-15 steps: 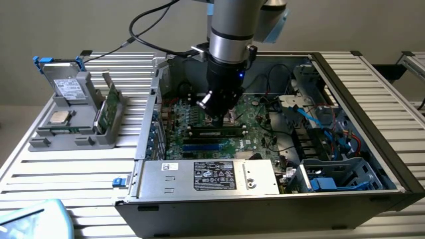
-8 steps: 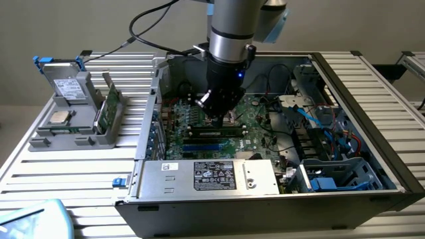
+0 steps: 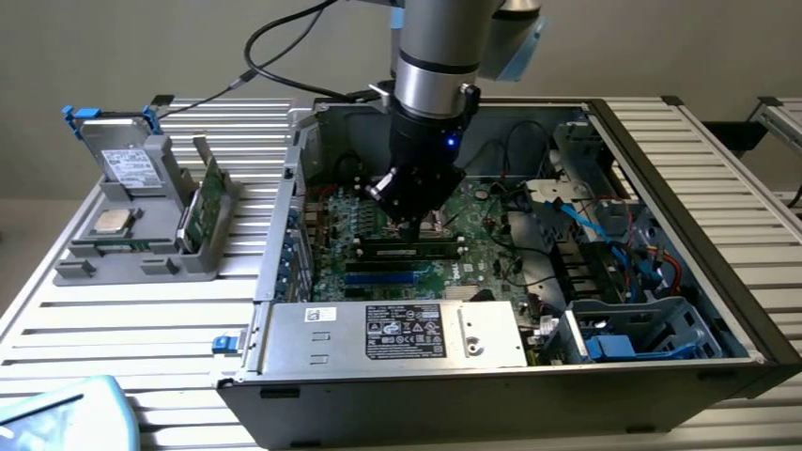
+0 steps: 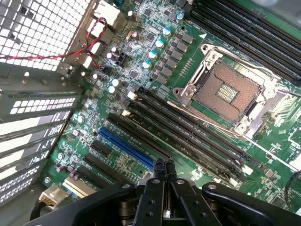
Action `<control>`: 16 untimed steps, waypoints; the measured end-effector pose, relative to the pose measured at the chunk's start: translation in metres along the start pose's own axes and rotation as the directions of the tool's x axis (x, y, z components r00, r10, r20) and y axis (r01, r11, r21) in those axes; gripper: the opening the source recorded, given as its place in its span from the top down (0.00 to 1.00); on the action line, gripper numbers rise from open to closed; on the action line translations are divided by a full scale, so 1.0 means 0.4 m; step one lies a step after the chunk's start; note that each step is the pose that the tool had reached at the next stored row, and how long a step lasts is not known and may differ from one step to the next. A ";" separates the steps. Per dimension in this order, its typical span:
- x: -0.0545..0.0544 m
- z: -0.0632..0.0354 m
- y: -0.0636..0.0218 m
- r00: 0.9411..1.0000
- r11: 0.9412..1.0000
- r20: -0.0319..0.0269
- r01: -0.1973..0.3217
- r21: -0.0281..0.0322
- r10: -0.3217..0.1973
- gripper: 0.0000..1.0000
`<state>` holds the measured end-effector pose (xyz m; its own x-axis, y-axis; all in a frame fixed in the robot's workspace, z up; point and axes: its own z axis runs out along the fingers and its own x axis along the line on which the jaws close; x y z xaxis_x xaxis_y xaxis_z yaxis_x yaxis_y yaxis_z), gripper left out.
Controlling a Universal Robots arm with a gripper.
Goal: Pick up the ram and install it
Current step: 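Press down the ram until it locks into place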
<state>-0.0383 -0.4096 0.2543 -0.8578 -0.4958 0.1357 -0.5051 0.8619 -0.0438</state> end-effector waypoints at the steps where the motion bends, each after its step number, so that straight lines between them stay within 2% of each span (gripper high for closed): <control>1: 0.000 0.000 0.000 1.000 1.000 -0.001 -0.015 -0.002 0.015 0.89; 4: 0.000 0.000 0.000 0.998 0.998 0.000 -0.057 -0.006 0.057 0.89; 6: 0.000 0.000 0.000 0.997 0.997 0.004 -0.082 -0.007 0.082 0.89; 9: 0.000 0.000 0.000 0.993 0.993 0.016 -0.117 -0.005 0.117 0.89; 16: 0.000 0.000 0.000 0.980 0.981 0.049 -0.194 0.002 0.193 0.89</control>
<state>-0.0383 -0.4096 0.2543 -0.9429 -0.3244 0.0761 -0.3297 0.9414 -0.0717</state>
